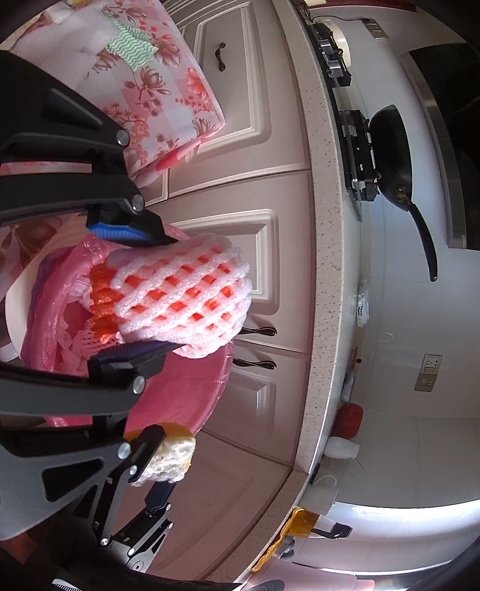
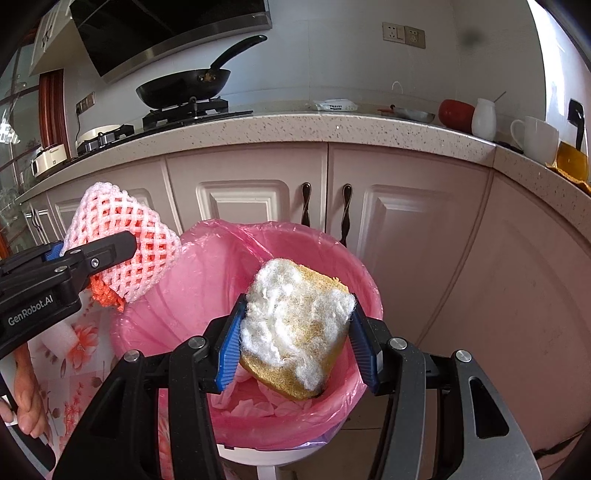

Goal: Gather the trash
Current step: 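Carry the sponge and pink net toward the bin with both tools, then open both tools over the bin to drop the sponge and pink net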

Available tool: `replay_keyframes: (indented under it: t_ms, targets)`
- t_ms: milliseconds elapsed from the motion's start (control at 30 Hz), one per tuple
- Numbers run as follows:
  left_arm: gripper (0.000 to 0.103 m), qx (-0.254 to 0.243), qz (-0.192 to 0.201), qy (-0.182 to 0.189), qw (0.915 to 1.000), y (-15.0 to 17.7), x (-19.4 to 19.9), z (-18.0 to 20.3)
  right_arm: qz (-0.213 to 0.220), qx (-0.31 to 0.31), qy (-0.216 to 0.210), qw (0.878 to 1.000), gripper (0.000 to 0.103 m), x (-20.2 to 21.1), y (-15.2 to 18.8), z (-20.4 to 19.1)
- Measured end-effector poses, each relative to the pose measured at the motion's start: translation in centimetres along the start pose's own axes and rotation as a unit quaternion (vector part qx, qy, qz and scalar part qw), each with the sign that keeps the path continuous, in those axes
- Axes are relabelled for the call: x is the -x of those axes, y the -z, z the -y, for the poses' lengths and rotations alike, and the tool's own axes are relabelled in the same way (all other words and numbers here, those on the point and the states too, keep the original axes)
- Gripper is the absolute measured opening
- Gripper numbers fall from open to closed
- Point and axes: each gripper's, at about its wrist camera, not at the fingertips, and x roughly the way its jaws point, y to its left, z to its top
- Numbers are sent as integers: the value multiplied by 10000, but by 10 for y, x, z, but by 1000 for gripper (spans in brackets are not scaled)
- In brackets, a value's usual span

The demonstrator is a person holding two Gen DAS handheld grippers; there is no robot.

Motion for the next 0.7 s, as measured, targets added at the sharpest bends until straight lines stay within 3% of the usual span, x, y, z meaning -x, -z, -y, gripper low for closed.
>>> replay_keyframes:
  t_ms: [700]
  targets:
    - [46, -62, 64, 155, 9998, -10, -13, 3, 44, 62, -5, 10000, 55, -10, -2, 1]
